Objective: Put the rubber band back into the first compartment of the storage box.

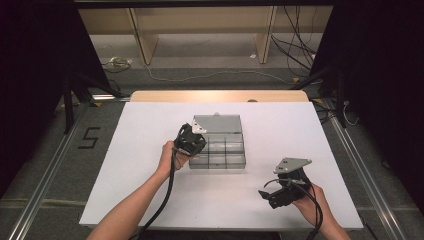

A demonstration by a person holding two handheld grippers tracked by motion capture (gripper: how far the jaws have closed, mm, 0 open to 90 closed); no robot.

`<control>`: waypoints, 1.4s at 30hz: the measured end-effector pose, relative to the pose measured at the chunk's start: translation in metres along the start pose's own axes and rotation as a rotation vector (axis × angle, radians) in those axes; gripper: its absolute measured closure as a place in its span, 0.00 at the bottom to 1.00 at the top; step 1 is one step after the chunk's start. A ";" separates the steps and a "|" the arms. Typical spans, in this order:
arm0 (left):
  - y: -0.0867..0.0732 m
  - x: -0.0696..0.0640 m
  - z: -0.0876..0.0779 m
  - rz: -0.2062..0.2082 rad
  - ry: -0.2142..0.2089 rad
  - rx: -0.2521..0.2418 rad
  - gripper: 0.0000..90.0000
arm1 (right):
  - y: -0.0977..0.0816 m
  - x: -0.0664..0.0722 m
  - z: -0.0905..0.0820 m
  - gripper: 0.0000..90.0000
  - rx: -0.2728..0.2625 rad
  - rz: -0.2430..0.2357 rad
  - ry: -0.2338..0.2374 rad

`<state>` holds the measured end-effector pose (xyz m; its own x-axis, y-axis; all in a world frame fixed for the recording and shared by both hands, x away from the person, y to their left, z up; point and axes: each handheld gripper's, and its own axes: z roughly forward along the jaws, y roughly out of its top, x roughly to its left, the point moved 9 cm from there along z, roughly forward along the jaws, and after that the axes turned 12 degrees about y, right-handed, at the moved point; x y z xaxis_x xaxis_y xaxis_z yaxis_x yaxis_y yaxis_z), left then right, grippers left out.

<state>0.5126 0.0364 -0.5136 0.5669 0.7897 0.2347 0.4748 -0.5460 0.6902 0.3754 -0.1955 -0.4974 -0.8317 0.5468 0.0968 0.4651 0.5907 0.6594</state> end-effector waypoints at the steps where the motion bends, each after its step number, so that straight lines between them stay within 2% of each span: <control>1: 0.000 0.000 0.000 -0.001 -0.001 0.004 0.95 | 0.000 0.000 0.000 0.01 -0.004 -0.004 0.001; 15: -0.002 0.000 0.010 -0.013 0.004 0.013 0.95 | 0.000 -0.001 0.001 0.01 0.004 0.000 0.004; 19: -0.002 0.000 0.012 -0.027 0.003 0.010 0.93 | 0.000 -0.002 0.001 0.01 0.005 -0.003 0.005; 21: -0.001 -0.003 0.011 -0.032 -0.006 0.005 0.87 | 0.000 -0.001 0.001 0.01 0.005 -0.003 0.006; 26: 0.002 -0.011 0.006 -0.030 -0.009 -0.005 0.55 | -0.001 -0.002 0.001 0.01 0.008 -0.002 0.007; 30: 0.002 -0.019 0.004 -0.014 -0.016 0.004 0.39 | -0.001 -0.001 0.000 0.01 0.008 -0.004 0.006; 32: 0.002 -0.023 0.003 -0.016 -0.026 0.002 0.40 | -0.001 -0.001 0.000 0.01 0.008 -0.006 0.006; 35: -0.001 -0.026 0.005 -0.005 -0.034 0.027 0.41 | 0.000 -0.002 0.001 0.01 0.010 -0.008 0.008; 42: -0.009 -0.029 0.012 -0.006 -0.037 0.077 0.42 | 0.001 -0.002 0.003 0.01 0.010 -0.008 0.010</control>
<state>0.5002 0.0145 -0.5349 0.5879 0.7829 0.2037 0.5280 -0.5621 0.6365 0.3786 -0.1943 -0.4990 -0.8383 0.5361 0.0994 0.4617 0.6010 0.6524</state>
